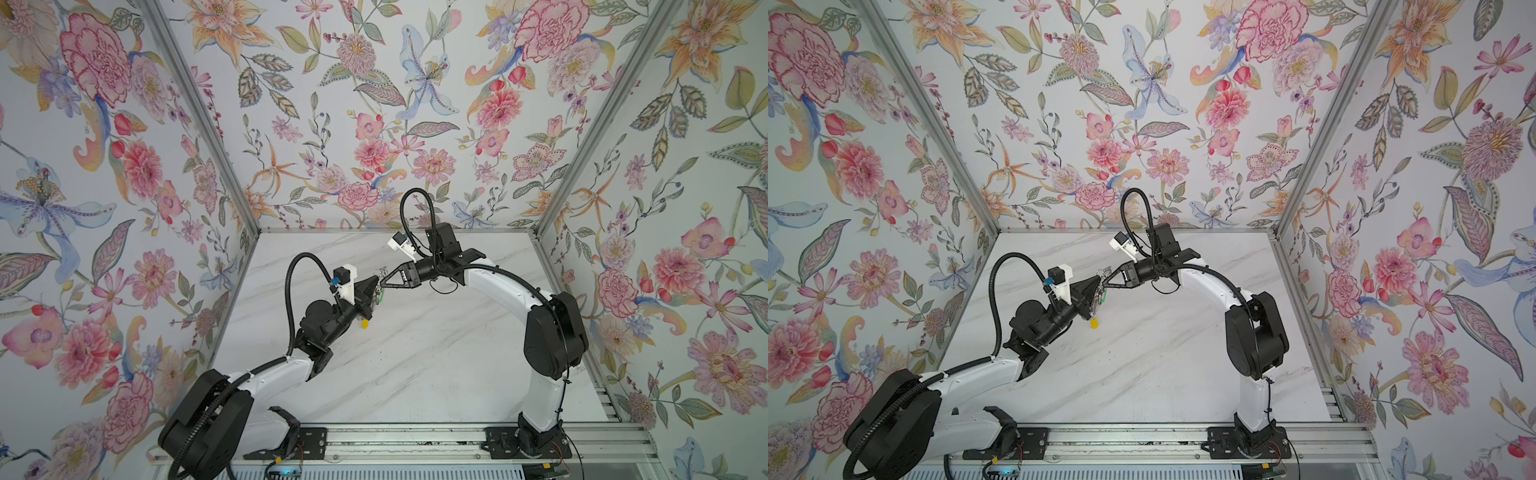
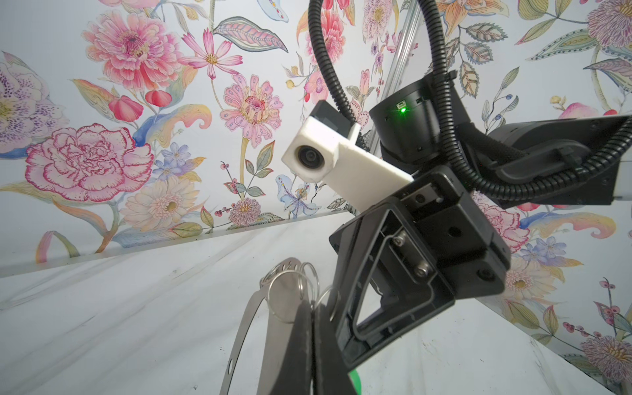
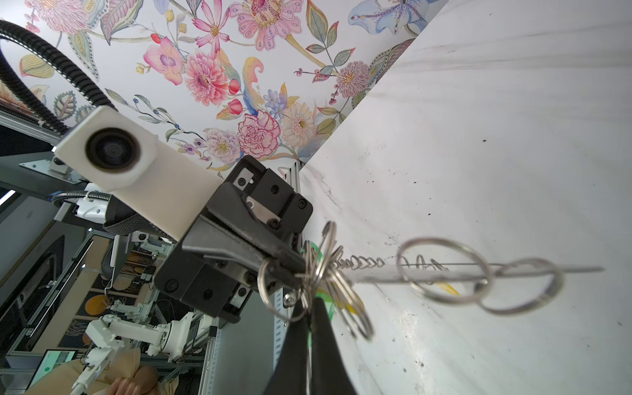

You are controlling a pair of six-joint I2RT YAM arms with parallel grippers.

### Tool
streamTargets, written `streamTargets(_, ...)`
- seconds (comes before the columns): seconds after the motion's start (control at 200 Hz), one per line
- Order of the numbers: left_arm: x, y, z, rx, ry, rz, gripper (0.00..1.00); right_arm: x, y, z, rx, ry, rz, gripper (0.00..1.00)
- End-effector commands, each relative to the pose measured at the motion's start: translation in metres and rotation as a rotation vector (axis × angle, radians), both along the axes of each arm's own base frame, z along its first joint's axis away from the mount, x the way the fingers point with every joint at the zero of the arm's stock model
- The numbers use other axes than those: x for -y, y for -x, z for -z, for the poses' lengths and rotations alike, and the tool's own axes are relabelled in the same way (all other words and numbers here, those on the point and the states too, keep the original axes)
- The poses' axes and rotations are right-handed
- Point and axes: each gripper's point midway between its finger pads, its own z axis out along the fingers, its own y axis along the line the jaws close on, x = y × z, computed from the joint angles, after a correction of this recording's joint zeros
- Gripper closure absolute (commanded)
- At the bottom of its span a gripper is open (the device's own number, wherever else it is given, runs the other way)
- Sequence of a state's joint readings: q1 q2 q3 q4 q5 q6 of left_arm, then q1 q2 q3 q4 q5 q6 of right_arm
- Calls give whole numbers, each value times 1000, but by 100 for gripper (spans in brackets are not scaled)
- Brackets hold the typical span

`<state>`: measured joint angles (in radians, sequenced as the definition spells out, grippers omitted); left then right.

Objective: Remove the keys from the keyring

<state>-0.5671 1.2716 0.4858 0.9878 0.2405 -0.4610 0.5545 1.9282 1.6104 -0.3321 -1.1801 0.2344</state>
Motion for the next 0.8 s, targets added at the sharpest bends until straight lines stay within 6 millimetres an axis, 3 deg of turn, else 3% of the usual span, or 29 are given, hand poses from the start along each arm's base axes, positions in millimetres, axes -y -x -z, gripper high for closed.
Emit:
streamTargets(0.0,52,57,-79,224,108,363,100,-24,4,19,1,58,-30,100)
streamTargets(0.25,54,56,-64,183,56,359,100,-12,-29,7,67,98,91,100)
streamTargets(0.39,48,49,-45,133,-24,298,100,-3,-36,-8,167,141,157,100)
streamTargets(0.49,40,44,-33,99,-63,249,99,5,-39,-4,228,227,193,100)
streamTargets(0.796,30,38,-19,69,-153,184,76,20,-42,17,362,450,241,100)
